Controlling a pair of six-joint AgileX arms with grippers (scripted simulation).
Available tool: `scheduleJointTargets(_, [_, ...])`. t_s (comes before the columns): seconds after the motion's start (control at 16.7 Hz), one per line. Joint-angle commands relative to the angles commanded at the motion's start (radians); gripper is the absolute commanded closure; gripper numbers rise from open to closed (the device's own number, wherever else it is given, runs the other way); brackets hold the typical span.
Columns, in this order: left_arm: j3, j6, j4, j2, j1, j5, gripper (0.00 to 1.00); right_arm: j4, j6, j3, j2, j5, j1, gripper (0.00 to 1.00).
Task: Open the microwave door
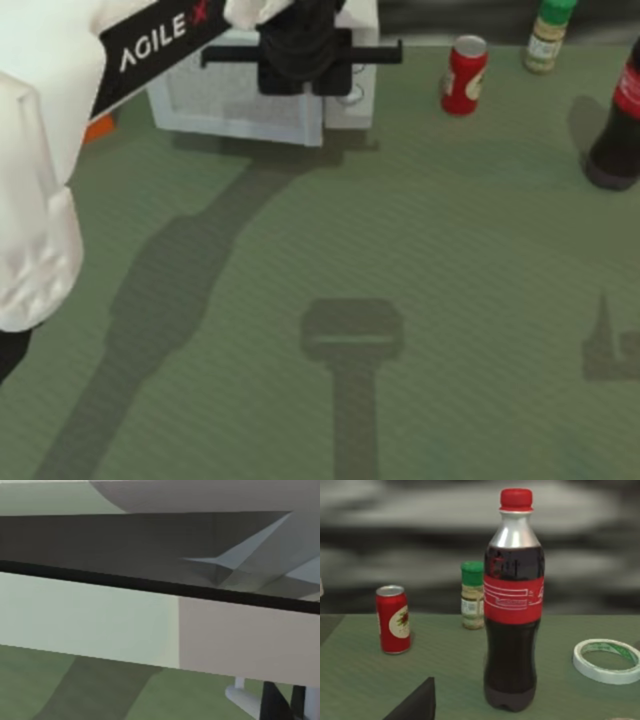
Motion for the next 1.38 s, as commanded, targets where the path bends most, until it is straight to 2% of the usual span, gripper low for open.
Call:
scheduleJointTargets(0.18, [-0.066,0.032,0.035,-0.037,0.002,0.016,1.0,0.0,0.0,0.0,0.0,0.0,0.0,0.0])
scheduleJointTargets(1.38, [-0.068,0.033,0.036,-0.039,0.002,0.017,1.0,0.0,0.0,0.0,0.0,0.0,0.0,0.0])
